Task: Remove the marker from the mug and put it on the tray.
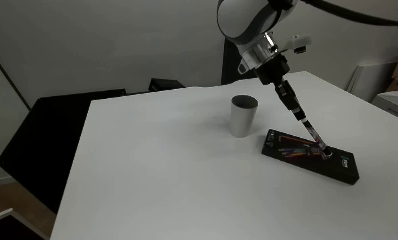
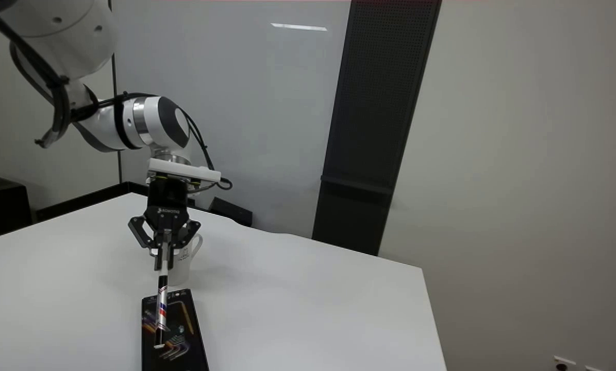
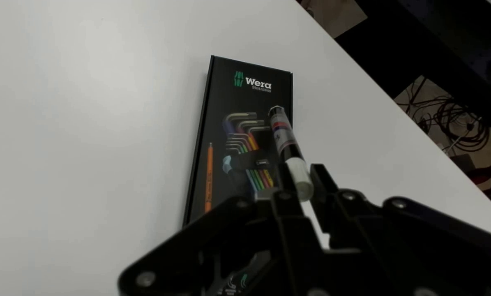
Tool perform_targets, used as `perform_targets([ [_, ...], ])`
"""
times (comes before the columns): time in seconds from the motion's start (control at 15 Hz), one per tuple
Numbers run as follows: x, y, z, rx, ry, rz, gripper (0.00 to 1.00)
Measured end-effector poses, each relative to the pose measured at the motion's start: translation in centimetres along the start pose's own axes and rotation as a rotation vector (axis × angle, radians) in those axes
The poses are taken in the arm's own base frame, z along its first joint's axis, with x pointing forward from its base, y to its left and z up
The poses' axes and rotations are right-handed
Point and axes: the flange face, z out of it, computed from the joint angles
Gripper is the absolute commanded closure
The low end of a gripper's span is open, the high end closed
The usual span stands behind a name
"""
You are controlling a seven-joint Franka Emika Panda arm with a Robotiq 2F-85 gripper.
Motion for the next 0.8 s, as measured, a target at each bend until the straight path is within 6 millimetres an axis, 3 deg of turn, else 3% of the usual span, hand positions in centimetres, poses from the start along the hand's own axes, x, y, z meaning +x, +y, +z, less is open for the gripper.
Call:
perform_targets([
  [0.47, -0.6, 0.2, 1.1, -0.020, -0.032, 0.008, 0.93],
  [0.53, -0.6, 0.3, 1.3, -0.022, -0.035, 0.009, 0.49],
  [0.6, -0.6, 0.3, 1.4, -0.022, -0.037, 0.009, 0.48],
  [0.8, -0.6, 0.3, 1.8, -0.027, -0.050, 0.010, 0.30],
])
